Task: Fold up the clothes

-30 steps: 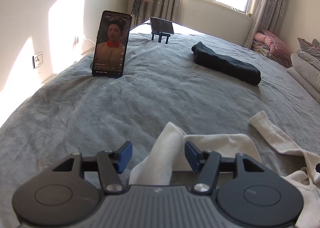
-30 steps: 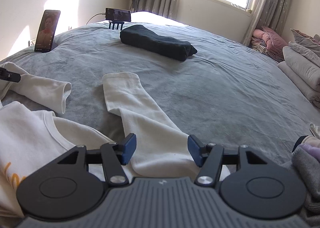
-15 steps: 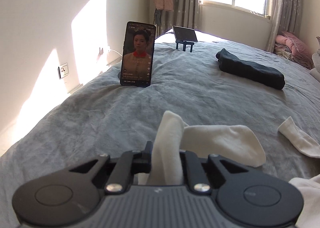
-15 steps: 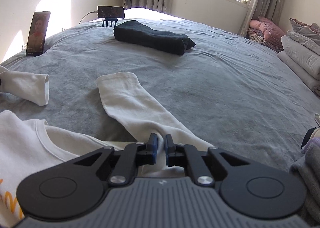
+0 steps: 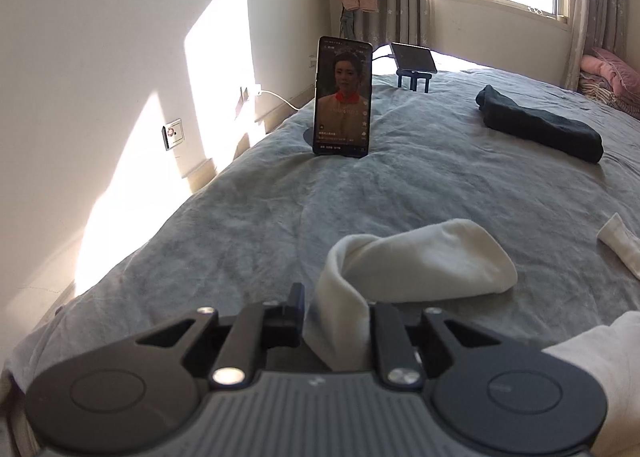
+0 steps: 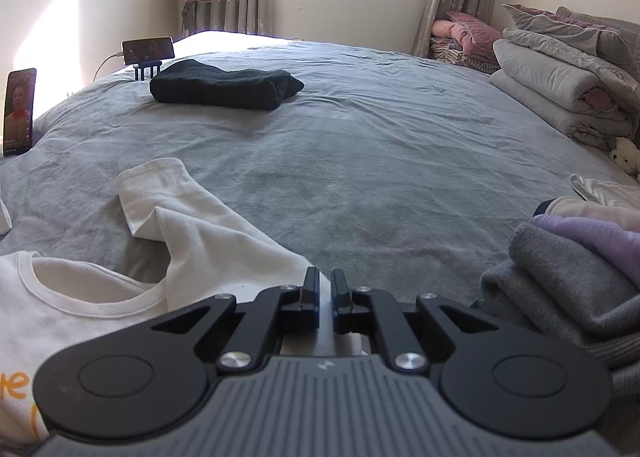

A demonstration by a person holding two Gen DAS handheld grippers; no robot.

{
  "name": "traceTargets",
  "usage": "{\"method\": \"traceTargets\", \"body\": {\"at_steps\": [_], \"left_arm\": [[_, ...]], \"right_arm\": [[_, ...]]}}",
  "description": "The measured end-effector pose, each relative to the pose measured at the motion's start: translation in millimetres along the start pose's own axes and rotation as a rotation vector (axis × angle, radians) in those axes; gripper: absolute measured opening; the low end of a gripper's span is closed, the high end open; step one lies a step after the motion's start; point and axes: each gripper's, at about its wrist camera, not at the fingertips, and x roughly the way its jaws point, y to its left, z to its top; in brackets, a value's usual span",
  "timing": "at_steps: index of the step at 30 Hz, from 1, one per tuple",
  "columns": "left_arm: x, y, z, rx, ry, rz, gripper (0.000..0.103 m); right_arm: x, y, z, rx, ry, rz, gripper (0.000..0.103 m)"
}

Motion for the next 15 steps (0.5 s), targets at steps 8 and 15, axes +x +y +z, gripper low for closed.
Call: {"method": "traceTargets", "body": {"at_steps": [8, 15], "left_arm": [[-13.6, 1.8, 6.4, -0.066, -0.076, -0.01, 0.049], [-33.3, -18.6, 13.1, -0.064, -0.196, -0.053, 0.063]], "right_arm": [[0.7, 20.6, 2.8, -0.039, -0.013, 0.038, 0.051], [8.1, 55.6, 12.0, -0.091, -0.009, 0.082, 0.051]]}}
